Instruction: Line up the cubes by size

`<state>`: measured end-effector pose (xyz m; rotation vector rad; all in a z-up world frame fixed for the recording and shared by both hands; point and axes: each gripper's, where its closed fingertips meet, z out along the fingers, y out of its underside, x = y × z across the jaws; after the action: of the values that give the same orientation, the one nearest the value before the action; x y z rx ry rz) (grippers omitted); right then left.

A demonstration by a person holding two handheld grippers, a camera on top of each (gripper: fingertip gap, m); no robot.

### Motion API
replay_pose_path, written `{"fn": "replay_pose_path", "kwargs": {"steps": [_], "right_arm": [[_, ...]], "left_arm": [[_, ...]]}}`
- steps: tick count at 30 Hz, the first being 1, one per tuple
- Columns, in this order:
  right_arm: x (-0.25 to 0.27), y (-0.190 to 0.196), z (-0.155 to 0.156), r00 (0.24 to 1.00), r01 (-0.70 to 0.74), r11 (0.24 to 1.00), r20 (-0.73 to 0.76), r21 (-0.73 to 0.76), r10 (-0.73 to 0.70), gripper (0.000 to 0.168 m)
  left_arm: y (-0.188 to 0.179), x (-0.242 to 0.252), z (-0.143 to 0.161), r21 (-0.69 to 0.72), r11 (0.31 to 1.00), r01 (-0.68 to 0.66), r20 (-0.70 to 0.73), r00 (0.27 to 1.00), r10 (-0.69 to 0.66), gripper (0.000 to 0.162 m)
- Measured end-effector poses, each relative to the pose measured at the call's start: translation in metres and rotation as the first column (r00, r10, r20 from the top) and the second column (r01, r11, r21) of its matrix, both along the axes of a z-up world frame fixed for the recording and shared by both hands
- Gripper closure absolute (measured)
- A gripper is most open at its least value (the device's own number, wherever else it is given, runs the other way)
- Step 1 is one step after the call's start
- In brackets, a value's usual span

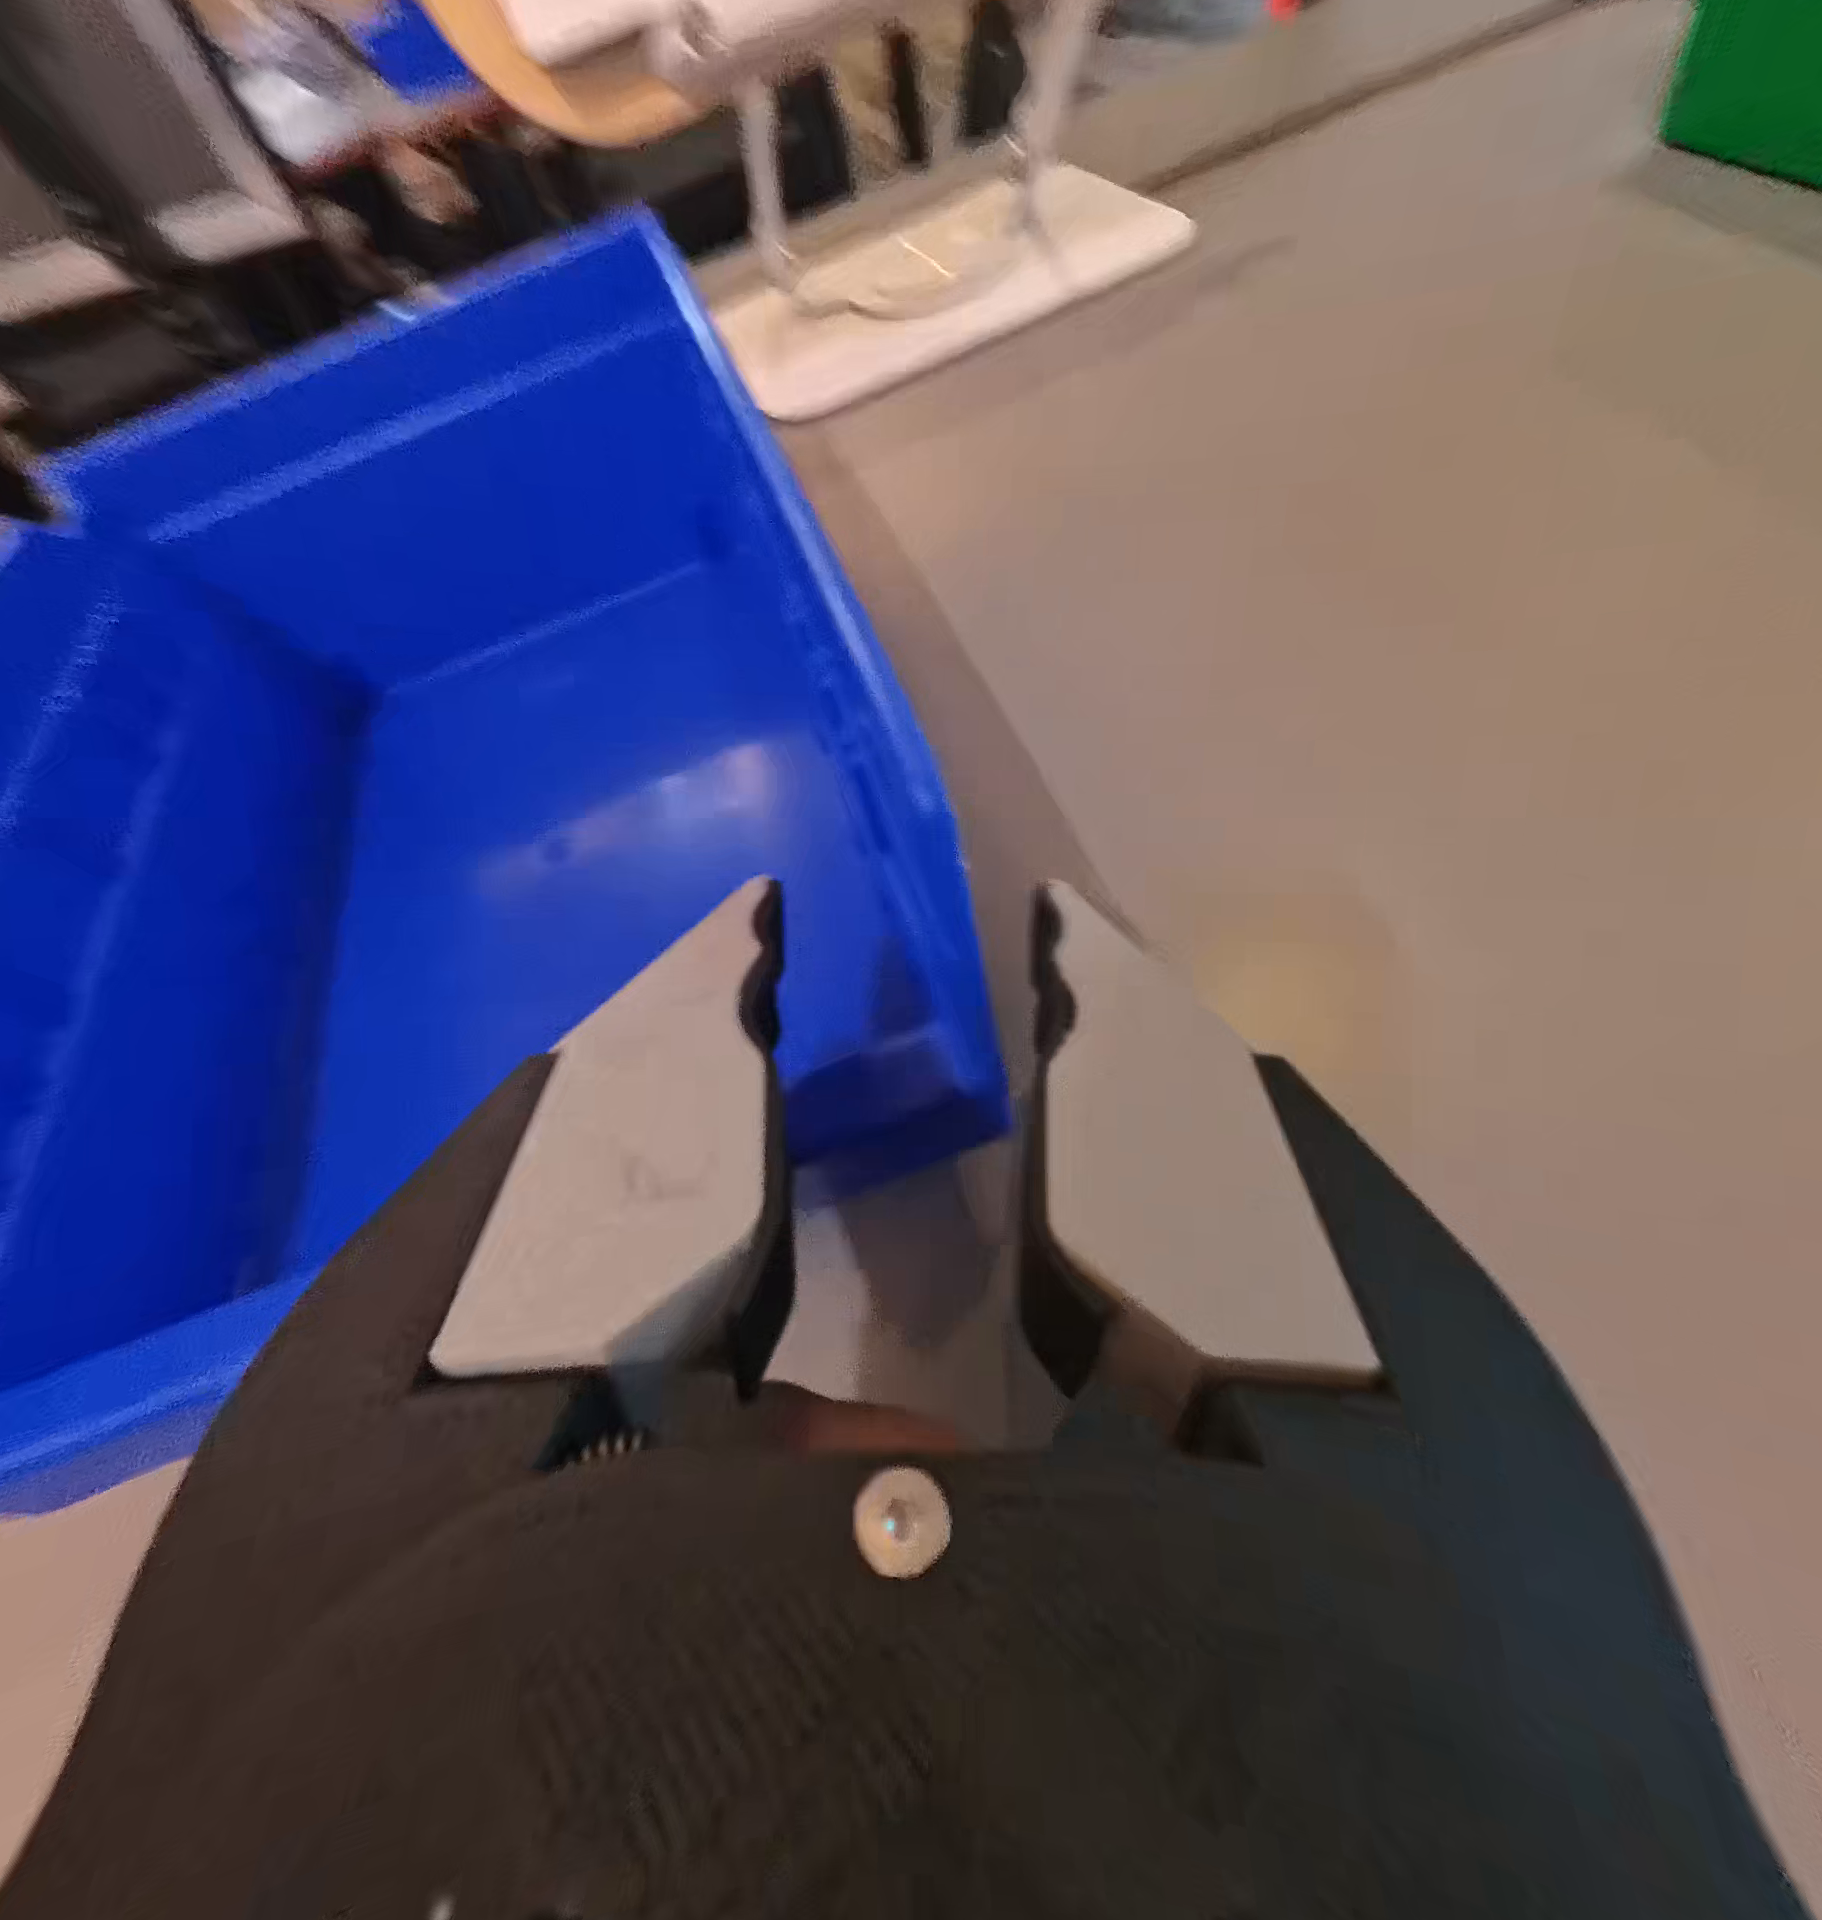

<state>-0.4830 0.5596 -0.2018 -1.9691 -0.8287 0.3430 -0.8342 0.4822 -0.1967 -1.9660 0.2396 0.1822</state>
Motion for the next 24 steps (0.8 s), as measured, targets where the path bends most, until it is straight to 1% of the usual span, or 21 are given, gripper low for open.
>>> {"fn": "replay_pose_path", "kwargs": {"steps": [1,2,3,4,5,7,9,10,11,13,14,16,18,21,24], "right_arm": [[0.000,0.005,0.003,0.999,0.026,0.999,0.023,0.043,-0.027,0.103],[-0.003,0.007,0.005,0.999,0.024,0.998,0.035,0.057,-0.026,0.118],[-0.005,0.009,0.006,0.999,0.024,0.998,0.046,0.066,-0.027,0.129],[-0.005,0.013,0.008,0.997,0.041,0.996,0.060,0.079,-0.046,0.133],[-0.001,0.017,0.008,0.994,0.059,0.994,0.087,0.093,-0.067,0.146],[0.001,0.019,0.010,0.994,0.066,0.995,0.085,0.075,-0.072,0.148],[0.007,0.019,0.011,0.992,0.067,0.994,0.104,0.081,-0.075,0.151],[0.009,0.017,0.010,0.990,0.060,0.995,0.123,0.077,-0.069,0.151],[0.009,0.015,0.008,0.988,0.048,0.996,0.144,0.072,-0.058,0.151],[0.005,0.007,0.007,0.985,0.019,0.998,0.168,0.065,-0.030,0.152],[-0.003,0.001,0.008,0.988,0.000,0.999,0.155,0.052,-0.008,0.151],[-0.027,-0.013,0.009,0.993,-0.054,0.998,0.108,0.017,0.052,0.148],[-0.055,-0.026,0.010,0.992,-0.093,0.996,0.089,0.009,0.092,0.148],[-0.103,-0.042,0.008,0.985,-0.145,0.989,0.100,0.015,0.143,0.148],[-0.160,-0.061,0.008,0.972,-0.210,0.978,0.108,-0.007,0.210,0.148]], "left_arm": [[0.005,-0.002,0.003,0.025,1.000,-0.018,-0.016,1.000,0.019,0.129],[0.007,-0.001,0.002,0.025,0.999,-0.024,-0.022,0.999,0.024,0.152],[0.009,-0.006,0.002,0.027,0.998,-0.059,-0.041,0.997,0.060,0.154],[0.009,-0.008,0.003,0.037,0.997,-0.069,-0.059,0.996,0.072,0.155],[0.008,-0.010,0.004,0.044,0.996,-0.080,-0.069,0.994,0.083,0.156],[0.002,-0.020,0.005,0.042,0.995,-0.091,-0.067,0.993,0.093,0.159],[-0.007,-0.032,0.012,0.061,0.995,-0.073,0.080,0.994,0.068,0.162],[-0.012,-0.040,0.018,0.087,0.994,-0.069,0.144,0.988,0.056,0.162],[-0.018,-0.049,0.027,0.122,0.990,-0.065,0.180,0.983,0.042,0.162],[-0.029,-0.062,0.043,0.144,0.988,-0.059,0.206,0.978,0.028,0.162],[-0.034,-0.066,0.054,0.164,0.985,-0.061,0.210,0.977,0.025,0.162],[-0.044,-0.074,0.084,0.224,0.972,-0.071,0.200,0.980,0.026,0.160],[-0.054,-0.079,0.109,0.260,0.963,-0.071,0.229,0.973,0.010,0.160],[-0.064,-0.079,0.138,0.344,0.938,-0.050,0.260,0.965,-0.044,0.160],[-0.078,-0.079,0.167,0.412,0.909,-0.060,0.266,0.962,-0.057,0.160]]}}
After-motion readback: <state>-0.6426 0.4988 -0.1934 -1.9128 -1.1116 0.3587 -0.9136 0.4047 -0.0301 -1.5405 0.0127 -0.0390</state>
